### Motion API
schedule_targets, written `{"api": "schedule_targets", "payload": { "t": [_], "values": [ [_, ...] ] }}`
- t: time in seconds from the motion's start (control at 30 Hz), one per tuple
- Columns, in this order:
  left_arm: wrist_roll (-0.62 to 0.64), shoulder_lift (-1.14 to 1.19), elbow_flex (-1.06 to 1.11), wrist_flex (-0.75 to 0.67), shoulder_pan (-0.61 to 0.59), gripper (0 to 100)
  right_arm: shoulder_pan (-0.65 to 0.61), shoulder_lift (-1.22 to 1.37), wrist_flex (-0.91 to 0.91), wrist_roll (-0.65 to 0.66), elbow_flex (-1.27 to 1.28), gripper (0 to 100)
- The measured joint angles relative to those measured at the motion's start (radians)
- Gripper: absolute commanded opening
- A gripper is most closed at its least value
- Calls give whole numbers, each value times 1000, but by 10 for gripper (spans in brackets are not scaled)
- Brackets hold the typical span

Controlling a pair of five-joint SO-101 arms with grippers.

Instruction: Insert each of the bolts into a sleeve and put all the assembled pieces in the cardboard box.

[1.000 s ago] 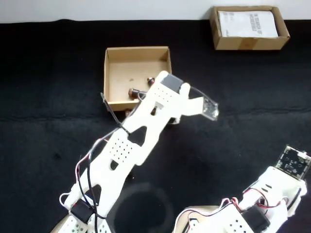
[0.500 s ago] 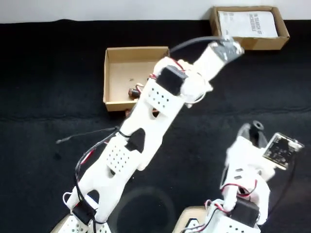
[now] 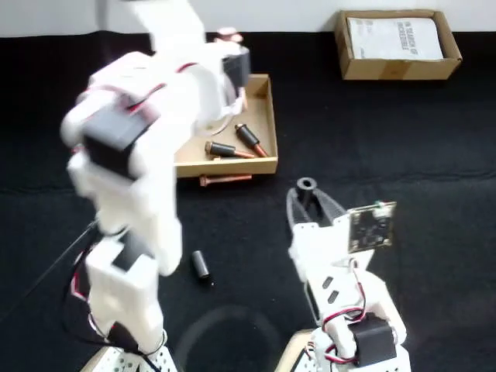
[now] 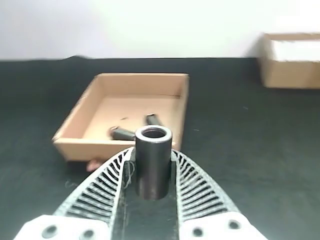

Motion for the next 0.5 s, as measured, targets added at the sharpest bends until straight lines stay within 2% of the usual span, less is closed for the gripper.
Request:
{"api": "schedule_targets", "payload": {
  "t": [0.13,0.37,0.5],
  "values": [
    [-66,-206,138,0,-2,8,-31,0,0,43,0,8],
    [-92,-594,585,0,-3,8,-32,2,0,49,-48,8],
    [-92,-723,815,-26,-3,8,-58,2,0,49,-71,8]
  ]
}}
